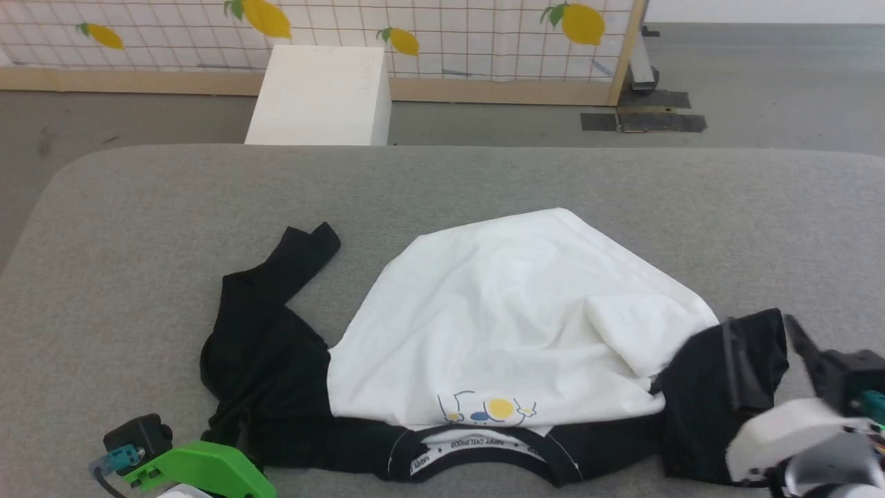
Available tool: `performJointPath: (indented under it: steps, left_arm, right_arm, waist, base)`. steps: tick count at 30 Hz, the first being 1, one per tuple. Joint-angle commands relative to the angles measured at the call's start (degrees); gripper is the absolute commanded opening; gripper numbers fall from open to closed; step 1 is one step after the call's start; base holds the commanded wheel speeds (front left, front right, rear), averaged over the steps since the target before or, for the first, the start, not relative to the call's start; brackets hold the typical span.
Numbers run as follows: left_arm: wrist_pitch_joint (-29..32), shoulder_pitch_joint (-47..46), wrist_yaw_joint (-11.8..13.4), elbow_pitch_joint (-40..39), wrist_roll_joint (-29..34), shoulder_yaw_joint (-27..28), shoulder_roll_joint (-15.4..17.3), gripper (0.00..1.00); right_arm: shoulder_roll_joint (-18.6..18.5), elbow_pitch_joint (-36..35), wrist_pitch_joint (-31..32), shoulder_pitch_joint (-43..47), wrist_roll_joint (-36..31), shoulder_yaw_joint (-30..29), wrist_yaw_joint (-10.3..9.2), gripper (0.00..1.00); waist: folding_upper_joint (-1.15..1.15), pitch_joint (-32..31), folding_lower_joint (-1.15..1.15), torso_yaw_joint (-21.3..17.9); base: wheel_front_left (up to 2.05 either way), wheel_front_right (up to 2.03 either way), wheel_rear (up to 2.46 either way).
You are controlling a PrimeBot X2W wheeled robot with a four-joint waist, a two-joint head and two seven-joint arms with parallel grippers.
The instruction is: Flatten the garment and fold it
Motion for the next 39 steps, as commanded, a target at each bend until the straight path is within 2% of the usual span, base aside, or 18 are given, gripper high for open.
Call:
performJointPath:
  steps: [1, 6, 9, 13, 16, 21, 32, 33, 34, 35, 39]
  left_arm:
    - [-1.60, 0.64, -0.83, -0.34, -0.10, -0.30, -0.05, 1.00]
    - [-9.91, -0.12, -2.76, -0.13, 2.90, -1.51, -0.61, 1.00]
    - [-13.05, 0.16, -4.86, 0.98, 3.86, -3.59, -1.42, 1.00]
    - [-10.53, 1.27, -8.20, 2.51, 4.00, -8.12, -1.91, 1.00]
    - [-6.49, 1.81, -9.36, 2.98, 3.43, -10.72, -2.20, 1.00]
    - [-0.91, 0.93, -7.34, 3.72, 1.76, -11.51, -3.07, 1.00]
    - [2.93, -2.90, -2.81, 7.66, -0.73, -9.27, -3.57, 1.00]
    - [2.83, -2.86, -2.54, 7.70, -0.80, -8.96, -3.43, 0.76]
    - [2.46, -2.76, -2.28, 7.59, -0.93, -8.51, -3.29, 0.10]
    - [2.20, -2.57, -2.21, 7.43, -1.08, -8.19, -3.17, 0.00]
    - [1.66, -0.93, -2.05, 6.11, -1.45, -7.15, -2.05, 0.00]
  right_arm:
    - [0.03, 0.43, 0.52, -1.29, -1.23, 1.48, -0.09, 1.00]
    - [0.03, 2.15, 2.42, -3.49, -2.24, 5.57, -0.09, 1.00]
    - [0.03, 2.41, 2.70, -3.89, -1.48, 6.30, -0.09, 1.00]
    - [0.03, 2.38, 2.69, -3.30, -0.45, 6.70, -0.09, 1.00]
    - [0.03, 2.21, 2.63, -2.98, 0.01, 6.94, -0.09, 1.00]
    - [0.03, 1.84, 2.05, -2.97, 1.40, 7.20, -0.09, 1.00]
    - [0.03, 1.69, 1.95, -1.86, 3.23, 8.48, -0.09, 1.00]
    - [0.03, 1.62, 2.22, -1.58, 3.65, 8.57, -0.09, 1.00]
    - [0.03, 1.47, 2.71, -1.12, 4.33, 8.65, -0.09, 1.00]
    - [0.03, 1.34, 3.34, -0.67, 4.72, 8.83, -0.09, 1.00]
    - [0.03, 0.98, 10.90, 3.21, 8.60, 10.56, -0.09, 1.00]
  waist:
    - [0.00, -0.12, 0.00, 1.16]
    - [0.00, -0.29, 0.00, 4.13]
    - [0.00, -0.39, 0.00, 5.77]
    - [0.00, -0.50, 0.00, 7.07]
    - [0.00, -0.36, 0.00, 7.42]
    - [0.00, -0.04, 0.00, 6.84]
    - [0.00, 0.88, 0.00, 1.20]
    - [0.00, 0.94, 0.00, 0.71]
    - [0.00, 0.99, 0.00, 0.18]
    - [0.00, 0.99, 0.00, -0.22]
    - [0.00, 0.99, 0.00, -1.42]
  base:
    - [0.00, 0.00, 0.00]
    - [0.00, 0.00, 0.00]
    - [0.00, 0.00, 0.00]
    - [0.00, 0.00, 0.00]
    - [0.00, 0.00, 0.00]
    - [0.00, 0.00, 0.00]
    - [0.00, 0.00, 0.00]
    - [0.00, 0.00, 0.00]
    - [0.00, 0.00, 0.00]
    - [0.00, 0.00, 0.00]
    - [0.00, 0.00, 0.00]
